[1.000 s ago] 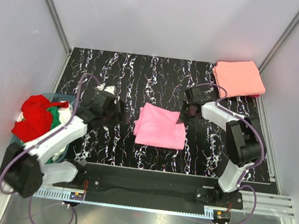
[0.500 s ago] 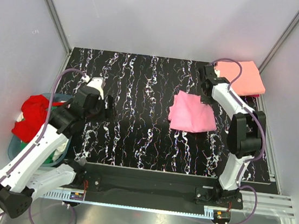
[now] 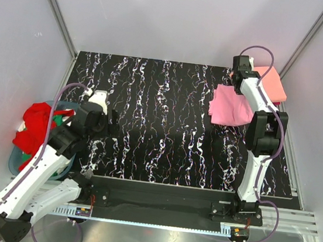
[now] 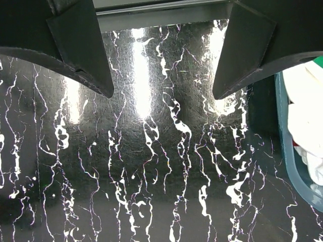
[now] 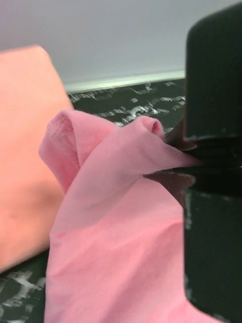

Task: Fold and stack the t-shirts
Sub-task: Neatly place the folded tshirt to the corner

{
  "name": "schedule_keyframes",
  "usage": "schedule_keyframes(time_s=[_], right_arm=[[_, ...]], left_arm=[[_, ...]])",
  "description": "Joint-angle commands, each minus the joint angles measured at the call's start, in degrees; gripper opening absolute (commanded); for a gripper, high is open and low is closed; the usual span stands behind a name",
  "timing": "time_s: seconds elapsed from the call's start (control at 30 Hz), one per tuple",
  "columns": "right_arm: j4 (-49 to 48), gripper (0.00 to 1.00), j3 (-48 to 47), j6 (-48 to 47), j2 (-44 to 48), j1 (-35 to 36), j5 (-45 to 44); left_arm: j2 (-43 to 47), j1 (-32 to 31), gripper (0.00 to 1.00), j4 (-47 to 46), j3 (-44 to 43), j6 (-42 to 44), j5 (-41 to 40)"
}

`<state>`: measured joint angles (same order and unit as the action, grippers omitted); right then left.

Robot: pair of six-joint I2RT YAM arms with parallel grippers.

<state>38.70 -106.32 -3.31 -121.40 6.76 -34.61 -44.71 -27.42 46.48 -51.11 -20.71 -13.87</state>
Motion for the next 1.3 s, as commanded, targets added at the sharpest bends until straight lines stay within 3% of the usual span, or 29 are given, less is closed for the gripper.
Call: schedule_keyframes(time_s=[0.0,0.53,0.83,1.27], right_arm=[[-5.8,0.0,-6.6,-7.4,-1.1,-1.3,-3.5],[-17.0,0.0,-24.5,-26.7,-8.1,-2.9,-4.0],[-21.8,0.0,-26.1,-31.5,-10.0,-4.4,-2.5],[-21.0,0.0,-31.6,-27.6,-12.5,-10.0,5.1]], left_arm=[[-0.1,0.3,0.86,-3.5,0.3,1.5,-1.4],[-5.9,0.3,0.86,-3.9,0.5,2.0,-0.4],[-7.1,0.3,0.86,-3.9,0.6,2.1,-0.6],[-8.2,0.3,0.86,-3.9,0.7,2.0,-0.8]])
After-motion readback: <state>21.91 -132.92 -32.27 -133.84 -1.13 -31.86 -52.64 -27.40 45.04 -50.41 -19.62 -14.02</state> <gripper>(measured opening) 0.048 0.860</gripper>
